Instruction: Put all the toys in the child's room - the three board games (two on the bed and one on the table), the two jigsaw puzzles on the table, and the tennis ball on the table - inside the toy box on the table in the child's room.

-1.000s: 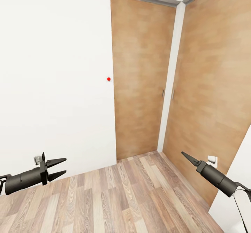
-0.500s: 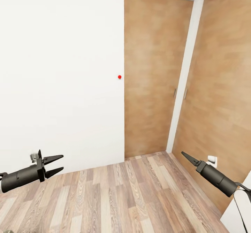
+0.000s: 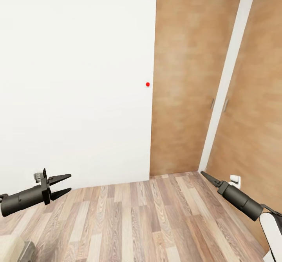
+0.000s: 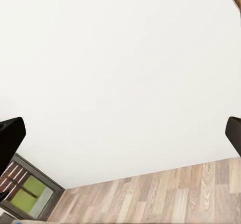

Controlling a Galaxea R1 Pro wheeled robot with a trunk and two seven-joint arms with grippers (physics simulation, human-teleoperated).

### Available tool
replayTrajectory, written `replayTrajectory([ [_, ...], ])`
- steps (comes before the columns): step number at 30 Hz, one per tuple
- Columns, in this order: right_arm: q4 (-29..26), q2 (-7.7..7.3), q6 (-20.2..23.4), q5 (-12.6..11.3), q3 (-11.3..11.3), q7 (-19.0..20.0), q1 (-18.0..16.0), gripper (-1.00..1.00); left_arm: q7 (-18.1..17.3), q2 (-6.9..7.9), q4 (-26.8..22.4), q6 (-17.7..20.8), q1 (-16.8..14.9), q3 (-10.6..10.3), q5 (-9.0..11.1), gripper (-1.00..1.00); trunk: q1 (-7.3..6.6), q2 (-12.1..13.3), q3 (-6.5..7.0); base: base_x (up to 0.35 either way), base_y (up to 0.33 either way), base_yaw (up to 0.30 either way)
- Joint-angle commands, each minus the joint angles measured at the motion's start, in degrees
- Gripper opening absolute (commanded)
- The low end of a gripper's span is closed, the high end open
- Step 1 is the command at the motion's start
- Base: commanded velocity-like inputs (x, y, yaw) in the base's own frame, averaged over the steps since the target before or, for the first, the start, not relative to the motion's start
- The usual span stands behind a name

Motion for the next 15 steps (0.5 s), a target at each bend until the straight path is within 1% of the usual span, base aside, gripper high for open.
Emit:
replayTrajectory([
  [1,0.0,0.00,0.4,-0.2,0.0,0.0,0.0,1.00,-0.5,0.04,0.1,0.1,-0.1,-0.1,-0.3,1.00,0.02,0.0,-0.09,0.000,0.000,0.215],
  [10,0.0,0.07,0.2,-0.2,0.1,-0.5,0.0,1.00,-0.5,0.13,0.1,0.1,-0.1,-0.1,-0.4,1.00,0.02,0.0,-0.66,0.000,0.000,0.215],
  [15,0.0,0.05,-0.6,-0.2,0.1,-0.5,0.0,1.00,-0.4,0.27,0.1,0.1,-0.1,-0.2,-0.7,1.00,0.02,0.0,-0.98,0.000,0.000,0.215],
])
